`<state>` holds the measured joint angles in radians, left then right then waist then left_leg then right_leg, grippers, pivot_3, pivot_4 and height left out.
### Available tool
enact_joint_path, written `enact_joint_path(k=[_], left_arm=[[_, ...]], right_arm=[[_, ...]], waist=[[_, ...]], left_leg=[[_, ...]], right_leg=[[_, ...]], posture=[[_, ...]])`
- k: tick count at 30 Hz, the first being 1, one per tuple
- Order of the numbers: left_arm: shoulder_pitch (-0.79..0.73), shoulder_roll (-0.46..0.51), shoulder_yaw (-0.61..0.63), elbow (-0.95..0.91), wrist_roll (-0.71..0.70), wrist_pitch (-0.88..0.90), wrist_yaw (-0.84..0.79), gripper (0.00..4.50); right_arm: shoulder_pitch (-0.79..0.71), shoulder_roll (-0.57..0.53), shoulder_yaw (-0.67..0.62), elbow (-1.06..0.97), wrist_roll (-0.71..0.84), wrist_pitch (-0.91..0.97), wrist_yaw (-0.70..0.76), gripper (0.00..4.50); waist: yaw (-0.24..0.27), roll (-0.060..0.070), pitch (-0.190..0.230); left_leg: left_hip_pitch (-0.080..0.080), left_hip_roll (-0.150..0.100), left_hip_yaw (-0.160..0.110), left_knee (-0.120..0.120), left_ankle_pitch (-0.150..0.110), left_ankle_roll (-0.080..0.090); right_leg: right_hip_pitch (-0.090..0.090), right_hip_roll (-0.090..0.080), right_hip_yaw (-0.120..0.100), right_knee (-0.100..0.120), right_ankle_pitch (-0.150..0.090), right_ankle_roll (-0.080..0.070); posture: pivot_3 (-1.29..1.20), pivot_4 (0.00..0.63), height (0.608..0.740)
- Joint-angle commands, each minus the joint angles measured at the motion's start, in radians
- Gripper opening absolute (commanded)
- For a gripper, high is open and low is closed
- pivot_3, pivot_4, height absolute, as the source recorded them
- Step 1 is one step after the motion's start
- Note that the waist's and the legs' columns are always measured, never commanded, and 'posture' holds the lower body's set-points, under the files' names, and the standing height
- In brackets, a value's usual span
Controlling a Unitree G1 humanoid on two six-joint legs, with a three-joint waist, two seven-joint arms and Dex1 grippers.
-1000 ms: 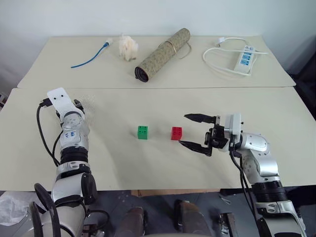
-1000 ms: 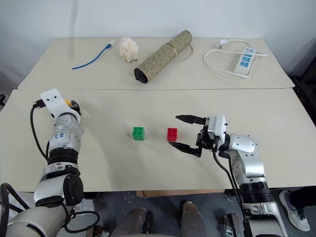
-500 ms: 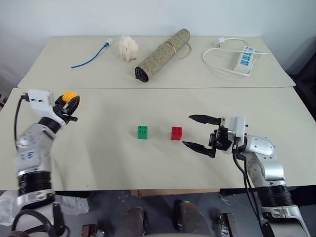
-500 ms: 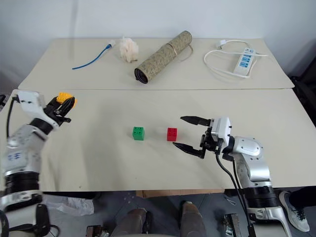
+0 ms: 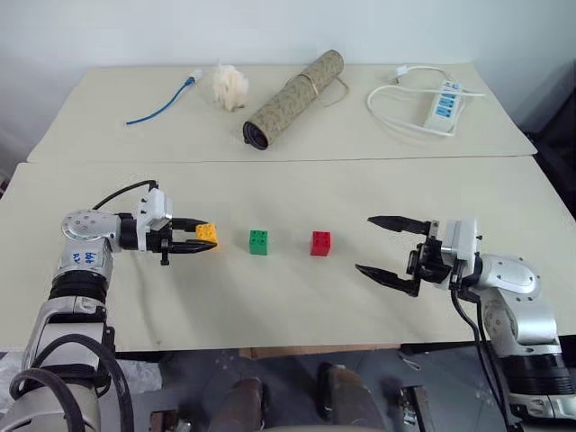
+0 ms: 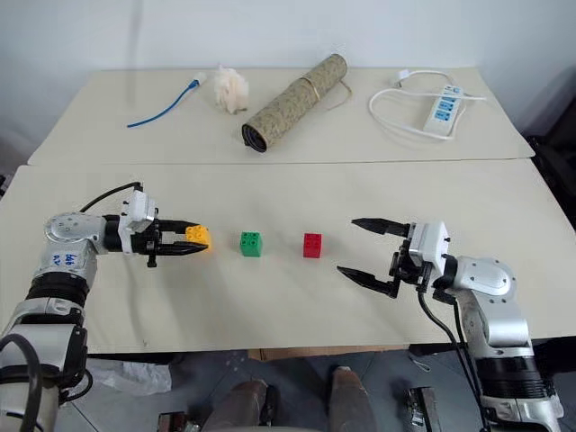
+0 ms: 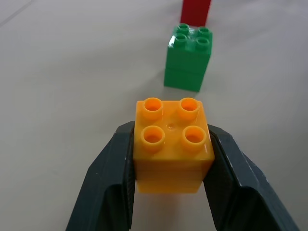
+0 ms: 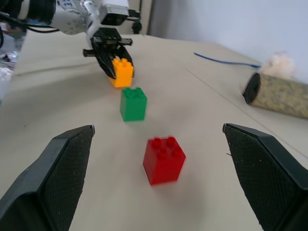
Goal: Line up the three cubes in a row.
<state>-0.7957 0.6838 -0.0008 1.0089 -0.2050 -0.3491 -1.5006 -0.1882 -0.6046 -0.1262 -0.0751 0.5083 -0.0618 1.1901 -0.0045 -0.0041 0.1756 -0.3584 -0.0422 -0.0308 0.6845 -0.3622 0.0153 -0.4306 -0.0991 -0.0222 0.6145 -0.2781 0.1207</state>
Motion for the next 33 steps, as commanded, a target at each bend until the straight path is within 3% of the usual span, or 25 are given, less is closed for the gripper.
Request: enact_joint_path(k=[1,9,14,18,19,25,33], left_arm=[[-0.04,0.003,0.0,0.067,0.031,-0.068,-0.05,1.51],[-0.077,-0.003,-0.006,0.141,0.073,-0.125,-0.045,1.51],[-0.095,0.012,0.001,0.135,0.073,-0.096,-0.073,3.06],[-0.044,0.064,0.091,0.035,-0.017,-0.063,-0.06,4.36],[-0.02,0.083,0.121,0.0,-0.045,-0.033,-0.046,4.47],[0.264,0.178,0.299,-0.371,-0.209,0.195,0.067,4.47],[0.558,0.189,0.441,-0.75,-0.249,0.296,0.261,4.47]], right_arm=[[0.019,-0.013,-0.032,-0.065,0.021,-0.001,-0.022,4.5],[0.052,-0.009,-0.029,-0.089,0.02,-0.006,-0.04,4.5],[0.034,-0.007,-0.02,-0.063,0.022,-0.013,-0.023,4.5],[0.001,0.0,-0.009,-0.02,0.023,-0.024,0.007,4.5],[-0.01,0.001,-0.008,-0.01,0.026,-0.025,0.015,4.5],[-0.096,-0.001,0.007,0.031,0.063,0.005,0.085,4.5],[-0.218,-0.016,0.038,0.116,0.071,0.019,0.211,4.5]], waist=[[0.001,0.0,0.0],[0.004,0.0,0.0],[0.004,0.0,0.0],[0.001,-0.001,0.0],[-0.002,-0.001,0.0],[-0.022,0.0,0.001],[-0.002,0.0,0.001]], left_leg=[[0.0,0.0,0.0,0.0,0.0,0.0],[0.0,0.0,0.0,0.003,0.0,0.001],[0.0,0.0,0.0,0.003,0.0,0.001],[0.0,0.0,0.0,0.004,-0.001,0.001],[0.0,0.001,0.0,0.004,-0.001,0.001],[0.0,0.003,0.001,0.003,-0.001,0.0],[0.0,0.002,-0.003,0.004,-0.002,0.0]], right_leg=[[0.0,0.0,0.0,0.0,0.0,0.0],[0.0,0.0,0.001,0.003,0.0,0.0],[0.0,0.0,0.001,0.004,0.0,0.0],[0.0,0.0,0.001,0.004,0.0,0.0],[0.0,0.0,0.002,0.004,0.0,0.0],[-0.001,-0.005,0.003,0.004,0.0,0.0],[0.001,-0.009,0.004,0.002,0.0,0.0]], posture=[[0.0,0.15,0.74],[0.0,0.15,0.74],[0.0,0.15,0.74],[0.0,0.15,0.74],[0.0,0.15,0.74],[0.0,0.15,0.74],[0.0,0.15,0.74]])
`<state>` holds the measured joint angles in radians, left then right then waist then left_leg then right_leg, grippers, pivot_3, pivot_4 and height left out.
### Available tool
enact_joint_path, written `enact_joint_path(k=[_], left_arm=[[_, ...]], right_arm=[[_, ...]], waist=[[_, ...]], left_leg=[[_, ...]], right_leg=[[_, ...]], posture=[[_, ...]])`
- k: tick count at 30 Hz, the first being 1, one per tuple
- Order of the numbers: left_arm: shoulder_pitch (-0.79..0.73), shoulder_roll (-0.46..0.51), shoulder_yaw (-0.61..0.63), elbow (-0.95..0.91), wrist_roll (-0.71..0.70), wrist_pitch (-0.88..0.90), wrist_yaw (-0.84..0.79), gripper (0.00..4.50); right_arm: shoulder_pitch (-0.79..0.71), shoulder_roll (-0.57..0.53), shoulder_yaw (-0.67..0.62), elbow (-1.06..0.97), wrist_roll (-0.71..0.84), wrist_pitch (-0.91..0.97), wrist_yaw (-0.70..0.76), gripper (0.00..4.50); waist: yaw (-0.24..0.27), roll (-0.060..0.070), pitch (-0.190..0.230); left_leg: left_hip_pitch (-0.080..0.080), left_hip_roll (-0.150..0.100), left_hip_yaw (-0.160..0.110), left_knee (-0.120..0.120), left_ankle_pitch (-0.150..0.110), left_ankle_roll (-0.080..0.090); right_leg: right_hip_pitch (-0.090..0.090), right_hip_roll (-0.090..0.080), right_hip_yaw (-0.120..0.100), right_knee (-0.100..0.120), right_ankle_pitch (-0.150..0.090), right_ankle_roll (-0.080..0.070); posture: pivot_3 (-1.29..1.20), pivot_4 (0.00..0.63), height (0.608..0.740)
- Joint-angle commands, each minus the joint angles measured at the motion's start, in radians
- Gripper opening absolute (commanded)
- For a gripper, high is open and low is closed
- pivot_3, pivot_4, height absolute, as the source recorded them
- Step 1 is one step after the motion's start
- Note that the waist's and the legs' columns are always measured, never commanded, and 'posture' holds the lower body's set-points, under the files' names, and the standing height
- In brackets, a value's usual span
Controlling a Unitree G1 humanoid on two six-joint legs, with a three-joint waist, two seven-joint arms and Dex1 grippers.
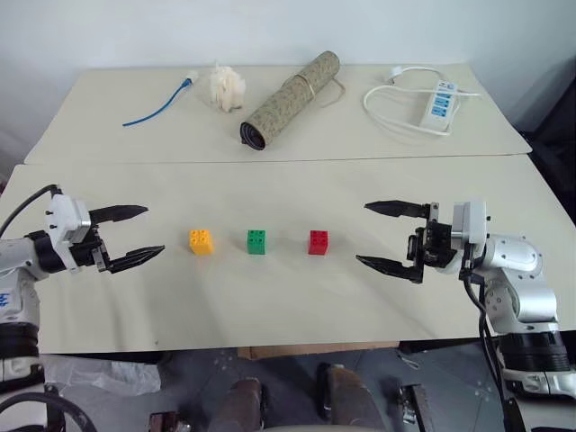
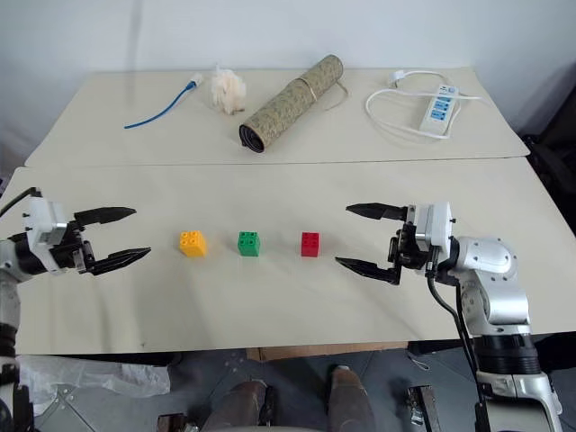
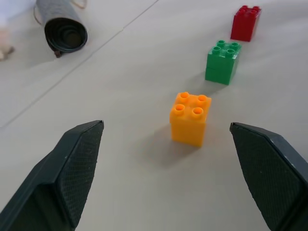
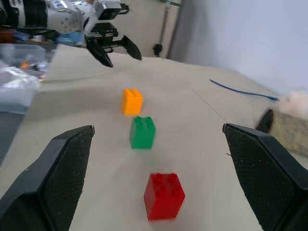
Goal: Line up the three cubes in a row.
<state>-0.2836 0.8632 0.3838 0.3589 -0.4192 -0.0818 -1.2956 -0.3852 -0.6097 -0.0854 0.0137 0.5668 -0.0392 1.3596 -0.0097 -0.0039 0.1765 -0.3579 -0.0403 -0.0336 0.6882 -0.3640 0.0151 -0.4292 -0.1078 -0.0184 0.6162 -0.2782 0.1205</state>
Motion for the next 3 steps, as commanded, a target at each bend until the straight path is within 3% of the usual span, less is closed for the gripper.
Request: enact_joint_path(k=[1,3], left_arm=[[0.065,0.006,0.065,-0.118,-0.035,0.03,0.071,4.47],[0.101,-0.005,0.08,-0.149,-0.025,0.009,0.103,4.47]], right_arm=[[-0.028,-0.01,-0.001,0.043,0.007,-0.01,0.051,4.5],[-0.041,-0.002,0.001,0.081,-0.006,-0.025,0.061,4.5]], waist=[[0.006,0.0,0.0],[0.009,0.0,0.0]], left_leg=[[0.0,0.0,0.0,0.0,0.0,0.0],[0.0,-0.001,0.0,0.0,0.0,0.0]], right_leg=[[0.0,0.0,0.0,0.0,0.0,0.0],[0.001,-0.001,0.0,-0.001,0.0,0.0]], posture=[[0.0,0.15,0.74],[0.0,0.15,0.74]])
